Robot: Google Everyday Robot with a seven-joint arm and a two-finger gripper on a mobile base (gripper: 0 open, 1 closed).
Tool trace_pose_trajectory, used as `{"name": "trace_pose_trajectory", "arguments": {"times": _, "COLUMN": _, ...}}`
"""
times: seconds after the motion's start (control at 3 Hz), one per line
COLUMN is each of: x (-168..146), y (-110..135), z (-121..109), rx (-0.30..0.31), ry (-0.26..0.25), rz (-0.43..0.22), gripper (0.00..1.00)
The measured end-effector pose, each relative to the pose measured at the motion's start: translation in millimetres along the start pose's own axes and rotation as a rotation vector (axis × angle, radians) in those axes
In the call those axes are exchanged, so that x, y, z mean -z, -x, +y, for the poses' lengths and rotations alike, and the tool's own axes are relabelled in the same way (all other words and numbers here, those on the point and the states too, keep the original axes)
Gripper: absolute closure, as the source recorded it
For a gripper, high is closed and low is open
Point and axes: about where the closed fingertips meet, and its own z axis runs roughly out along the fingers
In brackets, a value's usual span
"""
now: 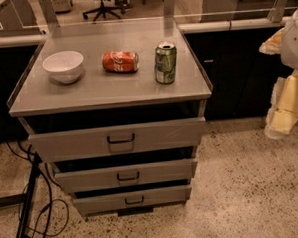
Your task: Open middle drawer
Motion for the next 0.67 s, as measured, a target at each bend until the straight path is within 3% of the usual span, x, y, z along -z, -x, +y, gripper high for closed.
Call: {"name": "trace_pose_trajectory", "arguments": {"times": 0.67, "x": -12.7, "y": 5.6, "z": 5.3, "rx": 0.022, "ry": 0.005, "rz": -0.006, "gripper": 0.0}}
